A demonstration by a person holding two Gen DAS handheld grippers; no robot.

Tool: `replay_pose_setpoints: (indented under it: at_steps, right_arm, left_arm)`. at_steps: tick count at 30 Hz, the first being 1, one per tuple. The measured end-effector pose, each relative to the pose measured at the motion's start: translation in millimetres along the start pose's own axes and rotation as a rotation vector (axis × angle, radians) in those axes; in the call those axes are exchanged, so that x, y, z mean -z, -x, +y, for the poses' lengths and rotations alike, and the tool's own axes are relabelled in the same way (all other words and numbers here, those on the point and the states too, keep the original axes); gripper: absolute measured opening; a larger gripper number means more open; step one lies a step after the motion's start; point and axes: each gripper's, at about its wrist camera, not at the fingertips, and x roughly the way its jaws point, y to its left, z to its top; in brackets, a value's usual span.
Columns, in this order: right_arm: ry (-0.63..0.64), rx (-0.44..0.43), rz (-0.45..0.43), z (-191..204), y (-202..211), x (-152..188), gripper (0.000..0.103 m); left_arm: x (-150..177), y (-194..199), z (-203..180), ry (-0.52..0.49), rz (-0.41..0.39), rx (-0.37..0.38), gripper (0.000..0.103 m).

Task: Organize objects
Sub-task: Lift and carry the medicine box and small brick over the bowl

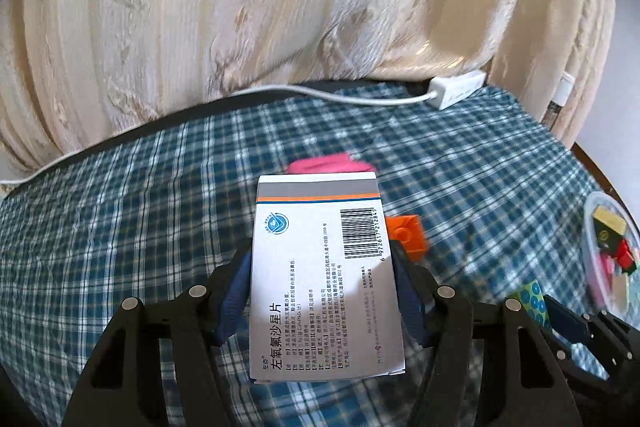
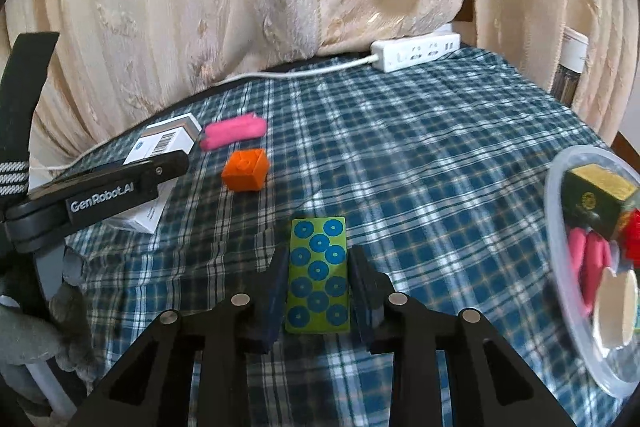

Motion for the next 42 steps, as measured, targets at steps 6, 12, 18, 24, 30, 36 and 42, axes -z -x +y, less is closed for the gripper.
replay_pose_setpoints:
  at_steps: [6, 12, 18, 24, 30, 36, 42]
  right_arm:
    - [-0.037, 0.009, -0.054, -22, 29, -6, 0.032]
    - [-0.076, 0.031, -0.105, -47, 55, -5, 0.032]
    - [-0.121, 0.059, -0.147, -77, 78, -1, 0.031]
    - [-0.18, 0.094, -0.162, -116, 92, 8, 0.032]
    - [-0.241, 0.119, -0.163, -157, 100, 17, 0.032]
    - [-0.264, 0.116, -0.155, -187, 103, 20, 0.032]
    - [-0.281, 0.102, -0.158, -215, 106, 18, 0.032]
  left_arm:
    - [3, 14, -17, -0.031, -0.02, 0.03, 0.065]
    - [7, 22, -38, -0.057, -0.01, 0.07, 0.065]
    - [6, 34, -62, -0.079, -0.019, 0.108, 0.065]
    - [5, 41, -91, -0.114, -0.017, 0.151, 0.065]
    - [1, 43, -123, -0.143, -0.008, 0.184, 0.065]
    - [0, 43, -163, -0.183, 0.014, 0.228, 0.065]
    - [-1, 43, -200, -0.218, 0.035, 0.259, 0.065]
